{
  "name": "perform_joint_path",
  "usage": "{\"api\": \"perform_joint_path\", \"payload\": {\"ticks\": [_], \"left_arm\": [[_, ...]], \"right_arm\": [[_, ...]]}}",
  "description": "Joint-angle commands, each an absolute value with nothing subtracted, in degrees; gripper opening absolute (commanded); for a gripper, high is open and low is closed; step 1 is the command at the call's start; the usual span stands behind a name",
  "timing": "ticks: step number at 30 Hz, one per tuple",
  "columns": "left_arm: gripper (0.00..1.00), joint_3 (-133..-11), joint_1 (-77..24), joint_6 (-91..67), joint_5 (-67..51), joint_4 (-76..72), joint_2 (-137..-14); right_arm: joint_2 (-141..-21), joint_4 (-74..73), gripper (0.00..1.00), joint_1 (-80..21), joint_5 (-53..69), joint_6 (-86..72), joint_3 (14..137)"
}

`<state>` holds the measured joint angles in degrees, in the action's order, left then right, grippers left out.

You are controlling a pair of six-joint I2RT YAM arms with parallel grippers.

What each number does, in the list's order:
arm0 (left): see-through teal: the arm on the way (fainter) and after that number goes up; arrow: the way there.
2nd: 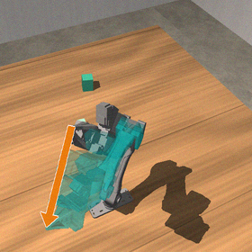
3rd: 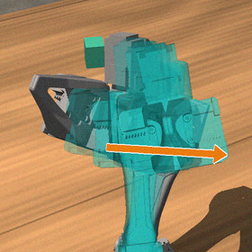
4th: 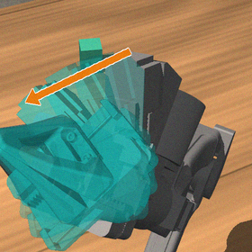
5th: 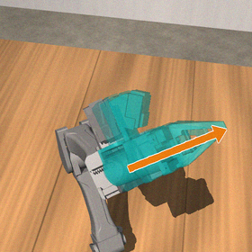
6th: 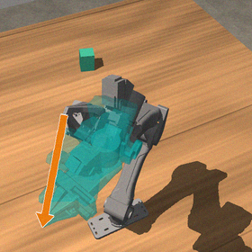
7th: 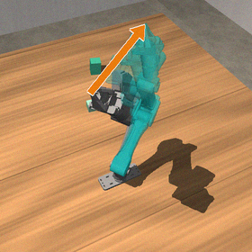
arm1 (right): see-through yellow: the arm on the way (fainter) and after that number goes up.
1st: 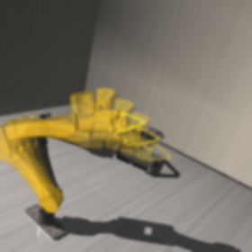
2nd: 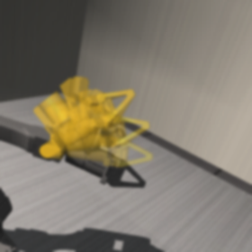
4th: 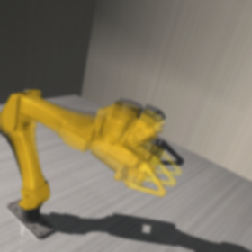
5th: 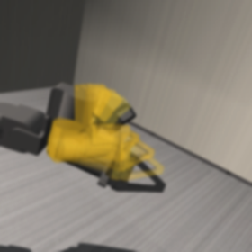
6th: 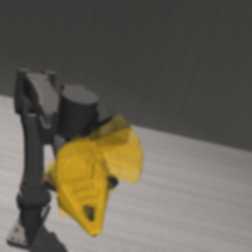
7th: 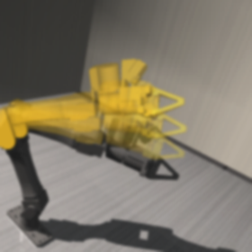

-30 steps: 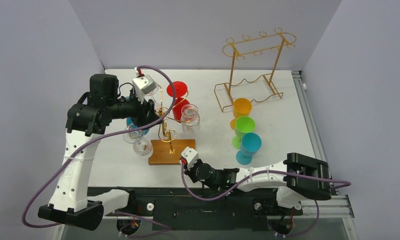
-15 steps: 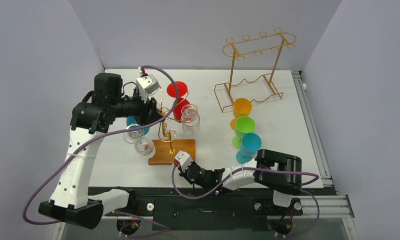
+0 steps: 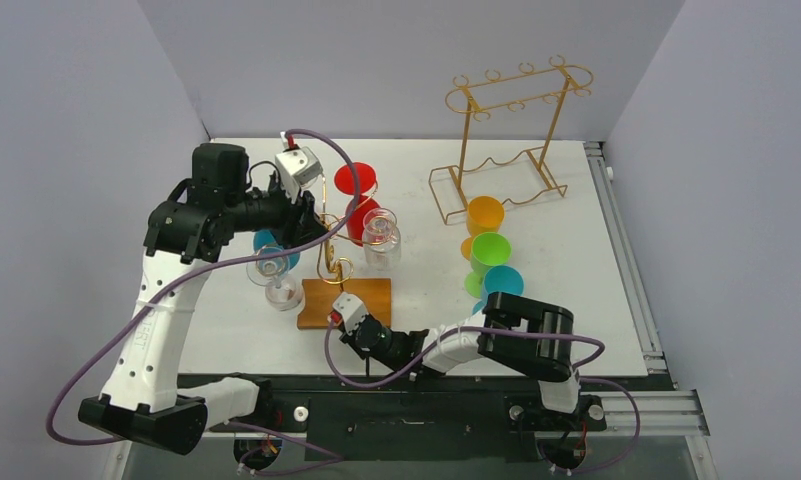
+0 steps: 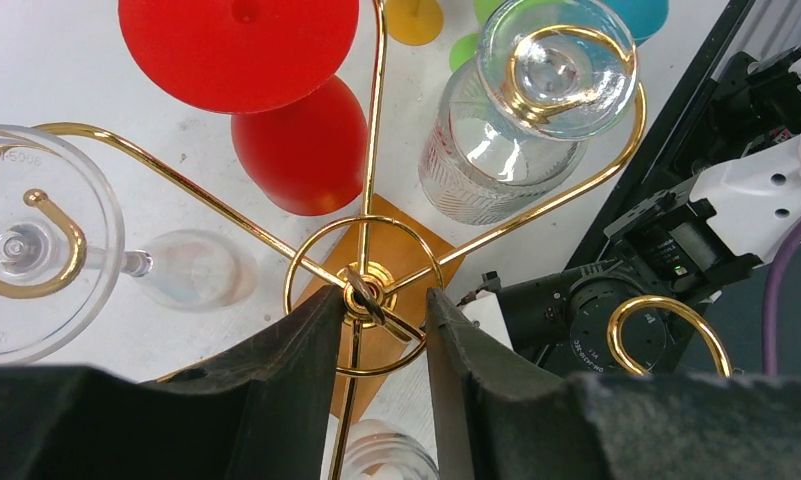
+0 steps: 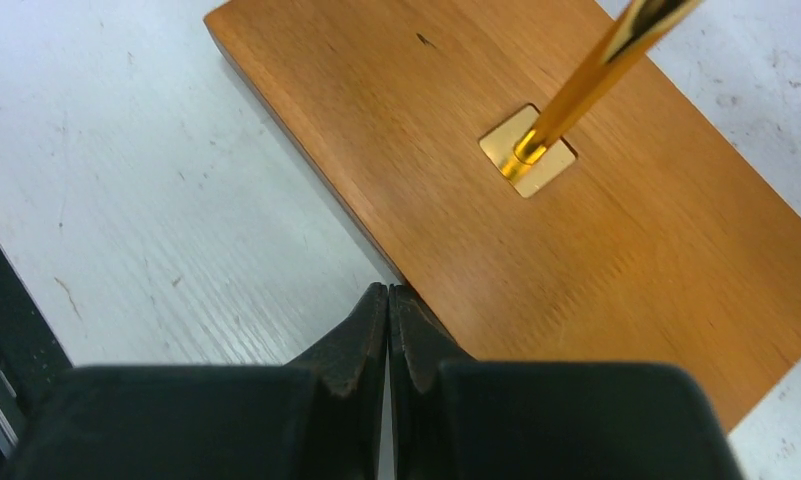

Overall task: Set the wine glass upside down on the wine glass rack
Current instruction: Move the wine rack to the center of the board.

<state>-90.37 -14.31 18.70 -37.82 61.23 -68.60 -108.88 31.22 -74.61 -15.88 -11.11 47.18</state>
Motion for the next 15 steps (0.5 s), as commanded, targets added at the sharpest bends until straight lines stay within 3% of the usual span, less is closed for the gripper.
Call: {"api": "perform_joint_path", "payload": {"ticks": [1, 15], "left_arm": [[0.32, -92.98, -15.03, 19.75, -37.63, 59.3, -70.37], [0.27, -94.66, -15.84, 19.83, -35.99, 55.56, -75.17]], "right_arm": [[-112.48, 32.69, 0.0, -72.23, -17.8, -10.11, 49.6], [-115.89, 34.06, 0.0, -66.34, -15.32, -7.69, 51.06]]}}
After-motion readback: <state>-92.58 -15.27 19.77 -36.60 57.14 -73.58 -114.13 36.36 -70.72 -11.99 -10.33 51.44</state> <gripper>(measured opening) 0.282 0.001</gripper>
